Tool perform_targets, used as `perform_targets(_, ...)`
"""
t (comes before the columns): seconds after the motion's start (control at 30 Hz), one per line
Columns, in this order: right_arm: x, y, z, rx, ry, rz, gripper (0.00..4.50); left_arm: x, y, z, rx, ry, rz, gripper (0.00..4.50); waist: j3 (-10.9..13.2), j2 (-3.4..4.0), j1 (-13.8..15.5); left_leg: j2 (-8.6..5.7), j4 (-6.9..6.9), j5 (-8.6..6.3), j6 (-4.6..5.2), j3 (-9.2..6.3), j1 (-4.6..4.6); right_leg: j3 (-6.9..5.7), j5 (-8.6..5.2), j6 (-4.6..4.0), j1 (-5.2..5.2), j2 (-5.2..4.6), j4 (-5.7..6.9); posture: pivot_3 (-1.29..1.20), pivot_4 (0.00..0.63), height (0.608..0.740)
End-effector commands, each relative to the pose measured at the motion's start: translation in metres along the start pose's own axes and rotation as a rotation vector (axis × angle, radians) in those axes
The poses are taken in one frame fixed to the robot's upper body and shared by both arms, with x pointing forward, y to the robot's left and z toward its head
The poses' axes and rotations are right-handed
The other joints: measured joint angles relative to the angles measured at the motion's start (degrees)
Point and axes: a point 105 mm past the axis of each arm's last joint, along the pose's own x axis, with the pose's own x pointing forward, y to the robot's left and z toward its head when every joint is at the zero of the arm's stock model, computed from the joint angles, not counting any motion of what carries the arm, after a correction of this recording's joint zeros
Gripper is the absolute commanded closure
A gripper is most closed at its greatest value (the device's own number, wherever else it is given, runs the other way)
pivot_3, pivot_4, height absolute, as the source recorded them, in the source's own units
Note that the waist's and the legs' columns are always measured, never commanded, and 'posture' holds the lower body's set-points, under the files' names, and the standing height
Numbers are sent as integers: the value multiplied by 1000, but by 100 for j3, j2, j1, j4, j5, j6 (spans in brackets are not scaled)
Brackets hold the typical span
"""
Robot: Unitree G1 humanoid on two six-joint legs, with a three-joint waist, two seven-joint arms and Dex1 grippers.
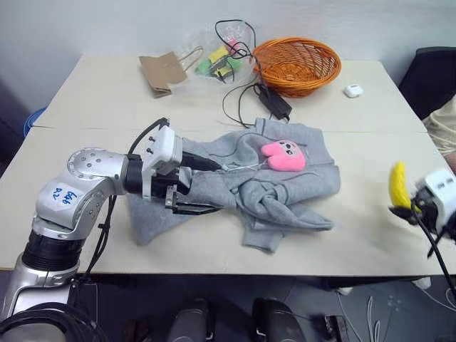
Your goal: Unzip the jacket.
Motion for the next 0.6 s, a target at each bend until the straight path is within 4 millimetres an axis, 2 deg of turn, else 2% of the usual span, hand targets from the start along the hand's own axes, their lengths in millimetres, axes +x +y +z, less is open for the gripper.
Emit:
perform_targets(0.03, -7, -20, -12, 65, -27, -106, 3499, -1, -3, 6, 58, 14, -15, 0, 0, 1, -34, 0, -1, 1, -3, 0, 3, 1, 0, 0, 0, -1, 2, 0, 150, 740)
perform_targets(0.07, -8, -18, -14, 87, -35, -90, 2790, -1, -3, 4, 60, 22, -17, 0, -1, 1, -41, 2, -1, 2, -4, -1, 6, 3, 0, 0, 2, -2, 3, 0, 150, 740)
perform_targets(0.2, -17, -9, 0, 74, -81, -13, 1776, -5, -5, -5, 65, 67, -9, 0, 0, 1, -35, 2, -4, 3, -7, -15, 0, 10, 0, 0, 2, -2, -2, 0, 150, 740)
perform_targets(0.27, -24, -4, 9, 13, -96, 48, 1099, -8, -5, -11, 89, 114, -2, 0, 0, 1, -31, 3, -6, 3, -7, -17, -4, 10, 0, 0, 3, -3, -4, 0, 150, 740)
perform_targets(0.37, -37, -15, 34, -127, -114, 59, 157, -21, 5, -33, 196, 298, 40, 0, 6, 11, -31, 1, -5, 2, -6, -13, -3, 9, 0, 0, 2, -3, -11, 0, 150, 740)
perform_targets(0.47, -47, -17, 63, -255, -164, 93, 157, -32, 13, -45, 274, 414, 63, 0, 12, 22, -63, -2, -5, 1, -5, -3, 3, 3, 0, 0, -2, -3, -6, 0, 150, 740)
perform_targets(0.6, -41, 14, 92, -579, -195, 204, 157, -30, 14, -50, 361, 470, 28, 0, 11, 22, -71, 8, -10, -3, -11, -15, -1, 7, -2, -3, -2, -3, -15, 0, 150, 740)
